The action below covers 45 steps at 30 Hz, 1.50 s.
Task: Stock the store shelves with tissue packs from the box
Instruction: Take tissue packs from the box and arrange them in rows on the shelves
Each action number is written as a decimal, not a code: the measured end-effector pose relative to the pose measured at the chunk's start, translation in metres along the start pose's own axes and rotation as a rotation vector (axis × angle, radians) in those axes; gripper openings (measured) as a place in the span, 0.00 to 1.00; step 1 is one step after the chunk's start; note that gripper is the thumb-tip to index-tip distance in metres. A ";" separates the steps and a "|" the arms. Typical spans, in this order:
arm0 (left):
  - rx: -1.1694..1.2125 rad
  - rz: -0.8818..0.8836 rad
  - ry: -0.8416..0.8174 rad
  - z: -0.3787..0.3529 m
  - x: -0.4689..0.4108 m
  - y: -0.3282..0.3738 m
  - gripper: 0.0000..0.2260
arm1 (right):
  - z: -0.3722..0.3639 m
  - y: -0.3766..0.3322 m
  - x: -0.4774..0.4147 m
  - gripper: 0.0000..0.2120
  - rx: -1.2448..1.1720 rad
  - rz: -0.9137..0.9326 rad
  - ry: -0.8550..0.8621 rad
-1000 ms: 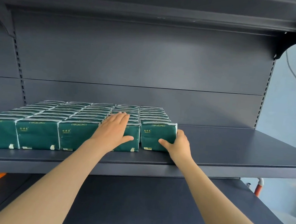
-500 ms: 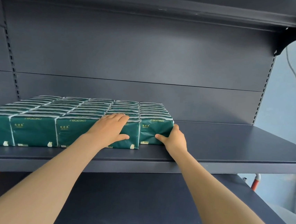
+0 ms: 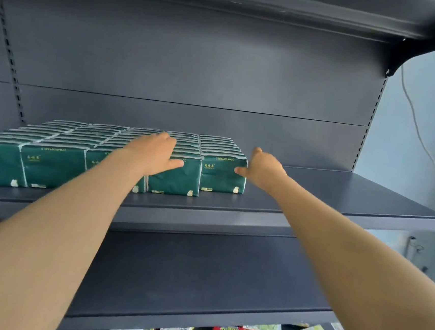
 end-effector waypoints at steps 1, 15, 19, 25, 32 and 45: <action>-0.008 0.011 0.013 0.008 0.009 -0.001 0.27 | 0.007 -0.003 0.008 0.24 0.119 0.036 -0.010; -0.186 0.212 0.314 0.126 0.214 0.013 0.22 | 0.104 -0.033 0.177 0.19 0.520 0.238 0.118; -0.170 0.250 0.346 0.135 0.273 0.035 0.20 | 0.103 -0.038 0.226 0.16 0.517 0.325 0.165; -0.141 0.285 0.224 0.122 0.335 0.056 0.19 | 0.086 -0.049 0.292 0.20 0.382 0.402 0.067; -0.049 0.294 0.040 0.058 0.370 0.051 0.19 | 0.021 -0.064 0.321 0.21 0.340 0.426 -0.057; 0.105 0.082 -0.283 -0.167 0.340 -0.029 0.18 | -0.214 -0.085 0.261 0.28 0.326 0.143 -0.460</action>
Point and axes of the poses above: each hand's wrist, its own x-axis away from the middle knuckle, its own z-axis out of the back of the hand, y = z × x, the point moved 3 cm from there along -x, towards the middle knuckle, and after that the axes turned 10 degrees about -y, right-handed, at the moved point
